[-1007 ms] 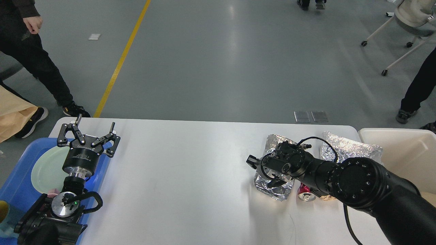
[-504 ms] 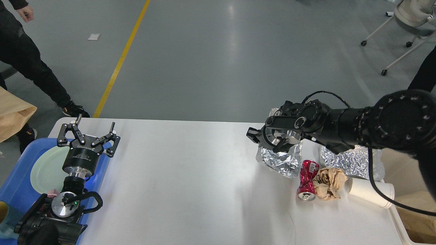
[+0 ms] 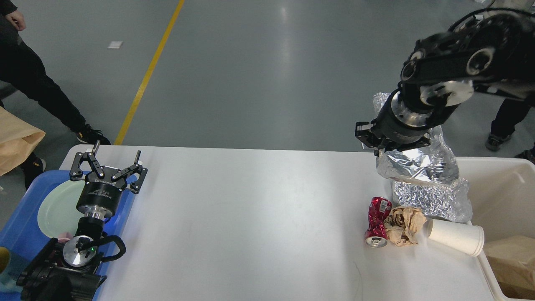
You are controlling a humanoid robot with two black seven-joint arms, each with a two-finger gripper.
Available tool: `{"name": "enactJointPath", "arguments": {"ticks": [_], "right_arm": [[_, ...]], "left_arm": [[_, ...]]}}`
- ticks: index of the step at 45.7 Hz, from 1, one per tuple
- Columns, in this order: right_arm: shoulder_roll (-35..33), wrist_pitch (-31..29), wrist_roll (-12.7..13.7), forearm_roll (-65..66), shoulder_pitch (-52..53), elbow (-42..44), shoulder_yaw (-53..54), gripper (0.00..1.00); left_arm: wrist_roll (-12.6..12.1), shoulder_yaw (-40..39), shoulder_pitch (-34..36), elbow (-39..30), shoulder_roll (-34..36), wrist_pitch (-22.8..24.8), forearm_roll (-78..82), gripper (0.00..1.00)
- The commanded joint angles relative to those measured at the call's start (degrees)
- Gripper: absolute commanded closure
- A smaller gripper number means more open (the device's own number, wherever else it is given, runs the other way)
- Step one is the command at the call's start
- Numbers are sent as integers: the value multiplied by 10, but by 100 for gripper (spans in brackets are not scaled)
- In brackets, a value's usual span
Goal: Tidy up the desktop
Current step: 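Lift the silver foil and carry it toward the white box, then lower the foil into the white box and open the right gripper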
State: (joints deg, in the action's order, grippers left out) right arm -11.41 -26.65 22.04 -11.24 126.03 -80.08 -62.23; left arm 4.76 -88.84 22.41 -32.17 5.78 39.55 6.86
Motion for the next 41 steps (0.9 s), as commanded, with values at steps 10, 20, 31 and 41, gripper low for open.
{"name": "enactJointPath", "arguments": {"ticks": [10,20,31,41], "right_arm": [[-16,-163,-193,-3,200,-81,-170,100],[-14,-162,-255,-3,226,-90,-227,100],[-60,-126,-250,6,209,-79,-315,100],[-219,-85,-249,42,89,25,-364,100]], "left_arm": [[0,0,0,0,0,0,0,4],[0,0,0,0,0,0,0,4],[0,0,0,0,0,0,0,4],[1,0,0,0,0,0,0,4]]}}
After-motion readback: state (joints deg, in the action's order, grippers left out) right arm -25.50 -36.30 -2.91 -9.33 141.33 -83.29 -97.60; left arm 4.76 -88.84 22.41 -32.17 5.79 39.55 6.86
